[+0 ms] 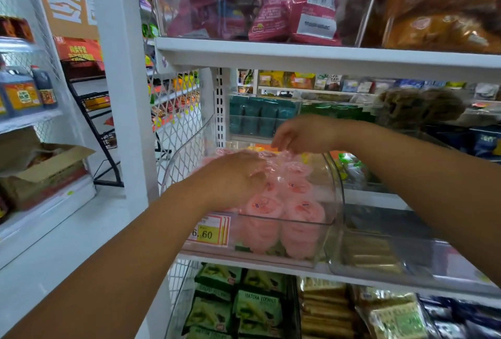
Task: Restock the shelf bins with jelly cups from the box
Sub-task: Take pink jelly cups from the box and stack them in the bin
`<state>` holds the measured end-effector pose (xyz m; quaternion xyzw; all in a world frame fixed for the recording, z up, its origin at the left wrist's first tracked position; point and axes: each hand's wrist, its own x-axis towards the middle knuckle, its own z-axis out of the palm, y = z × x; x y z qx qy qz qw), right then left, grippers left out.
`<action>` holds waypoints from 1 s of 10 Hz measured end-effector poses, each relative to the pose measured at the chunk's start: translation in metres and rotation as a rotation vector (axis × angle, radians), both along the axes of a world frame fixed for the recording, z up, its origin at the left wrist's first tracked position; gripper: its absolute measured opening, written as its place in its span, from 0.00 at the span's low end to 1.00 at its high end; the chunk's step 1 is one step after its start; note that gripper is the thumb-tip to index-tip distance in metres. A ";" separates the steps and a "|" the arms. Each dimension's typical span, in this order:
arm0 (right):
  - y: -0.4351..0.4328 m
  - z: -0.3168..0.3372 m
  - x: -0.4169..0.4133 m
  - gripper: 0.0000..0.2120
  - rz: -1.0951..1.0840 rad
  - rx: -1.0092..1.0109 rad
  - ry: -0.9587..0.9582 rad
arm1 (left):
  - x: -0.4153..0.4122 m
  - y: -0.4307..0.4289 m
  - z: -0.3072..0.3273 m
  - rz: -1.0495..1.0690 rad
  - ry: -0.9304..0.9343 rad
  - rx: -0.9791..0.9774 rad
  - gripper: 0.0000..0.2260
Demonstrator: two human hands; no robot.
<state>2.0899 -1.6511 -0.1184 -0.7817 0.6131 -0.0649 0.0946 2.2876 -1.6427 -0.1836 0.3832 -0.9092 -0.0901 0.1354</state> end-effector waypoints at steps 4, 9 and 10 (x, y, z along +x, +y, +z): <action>0.234 -0.076 -0.042 0.13 0.068 0.220 -0.715 | -0.009 0.149 -0.084 -0.297 0.493 -0.174 0.11; 0.331 -0.470 -0.073 0.20 -0.834 0.698 -0.755 | -0.043 0.222 -0.441 -0.033 -0.153 0.777 0.11; 0.336 -0.527 -0.073 0.26 -0.918 0.687 -0.749 | -0.035 0.232 -0.474 0.036 -0.155 0.867 0.12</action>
